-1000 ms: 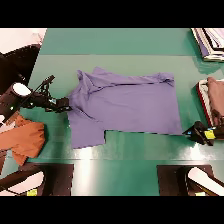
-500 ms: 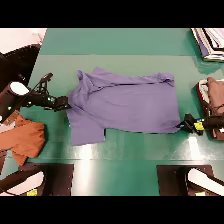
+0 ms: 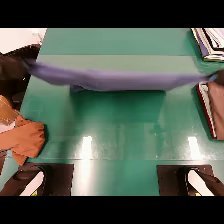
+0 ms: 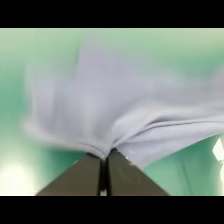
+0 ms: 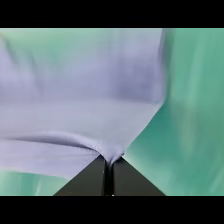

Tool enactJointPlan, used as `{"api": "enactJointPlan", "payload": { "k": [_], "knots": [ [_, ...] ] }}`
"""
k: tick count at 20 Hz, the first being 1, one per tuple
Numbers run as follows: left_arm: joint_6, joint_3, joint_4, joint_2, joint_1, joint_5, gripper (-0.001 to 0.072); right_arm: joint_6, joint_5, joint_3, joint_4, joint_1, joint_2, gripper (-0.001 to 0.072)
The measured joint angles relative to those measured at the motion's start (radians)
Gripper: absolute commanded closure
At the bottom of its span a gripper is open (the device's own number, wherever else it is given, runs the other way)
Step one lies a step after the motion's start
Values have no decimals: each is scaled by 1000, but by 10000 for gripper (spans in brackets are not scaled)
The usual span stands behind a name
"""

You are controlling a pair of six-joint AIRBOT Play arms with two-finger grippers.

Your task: Fold the shirts.

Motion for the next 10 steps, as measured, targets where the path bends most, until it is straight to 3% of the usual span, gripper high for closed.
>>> {"api": "enactJointPlan", "payload": {
  "k": [6,10],
  "knots": [
    [-42,503,13,49,0,-12,685,41,21,445,-158,-39,132,695],
    [-72,650,12,51,0,5,685,64,103,639,-202,-99,124,695]
  ]
}}
